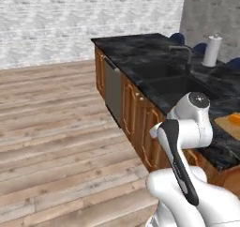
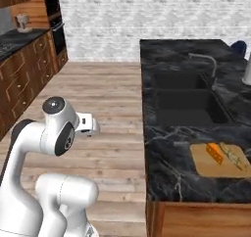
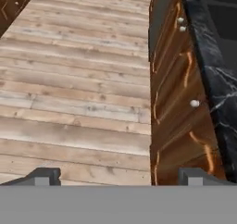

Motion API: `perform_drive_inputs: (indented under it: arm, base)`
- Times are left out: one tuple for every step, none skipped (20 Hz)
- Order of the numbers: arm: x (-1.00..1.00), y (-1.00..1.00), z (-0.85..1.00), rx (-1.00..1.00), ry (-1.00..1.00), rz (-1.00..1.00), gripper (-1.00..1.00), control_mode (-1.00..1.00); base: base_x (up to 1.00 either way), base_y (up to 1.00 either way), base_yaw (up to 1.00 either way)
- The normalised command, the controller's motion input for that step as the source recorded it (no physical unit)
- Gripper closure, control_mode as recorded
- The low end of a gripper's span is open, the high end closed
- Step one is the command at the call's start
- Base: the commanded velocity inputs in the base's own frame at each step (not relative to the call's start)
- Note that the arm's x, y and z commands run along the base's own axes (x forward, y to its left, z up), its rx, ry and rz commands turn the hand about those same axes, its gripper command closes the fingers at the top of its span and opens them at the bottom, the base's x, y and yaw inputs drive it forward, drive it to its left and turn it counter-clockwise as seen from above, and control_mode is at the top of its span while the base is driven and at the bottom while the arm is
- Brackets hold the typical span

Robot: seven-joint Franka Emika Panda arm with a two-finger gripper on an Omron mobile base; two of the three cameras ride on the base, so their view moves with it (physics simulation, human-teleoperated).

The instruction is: Retrieve the sausage and cheese from the fridge and place them on the cutting board on the counter.

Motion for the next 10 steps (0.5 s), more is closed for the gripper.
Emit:
perform_drive_inputs:
  arm:
    - [0.0, 0.0, 0.0, 0.0, 0.0, 0.0, -1.0, 1.0]
    - [0.0, 0.0, 0.0, 0.0, 0.0, 0.0, -1.0, 1.0]
    - [0.0, 0.0, 0.0, 0.0, 0.0, 0.0, -1.0, 1.0]
    - [0.0, 0.0, 0.0, 0.0, 0.0, 0.0, -1.0, 1.0]
    - [0.0, 0.0, 0.0, 0.0, 0.0, 0.0, -1.0, 1.0]
    - [0.0, 0.0, 0.0, 0.0, 0.0, 0.0, -1.0, 1.0]
    - [0.0, 0.0, 0.0, 0.0, 0.0, 0.0, -1.0, 1.0]
    - [0.0, 0.0, 0.0, 0.0, 0.0, 0.0, -1.0, 1.0]
    - [0.0, 0.0, 0.0, 0.0, 0.0, 0.0, -1.0, 1.0]
    - [0.0, 0.0, 0.0, 0.0, 0.0, 0.0, -1.0, 1.0]
  base:
    - [0.0, 0.0, 1.0]
    - [0.0, 0.0, 1.0]
    - [0.0, 0.0, 1.0]
    - [0.0, 0.0, 1.0]
    - [0.0, 0.0, 1.0]
    - [0.0, 0.0, 1.0]
    - [0.0, 0.0, 1.0]
    - [-0.02, 0.0, 1.0]
    - [-0.05, 0.0, 1.0]
    - [-0.1, 0.0, 1.0]
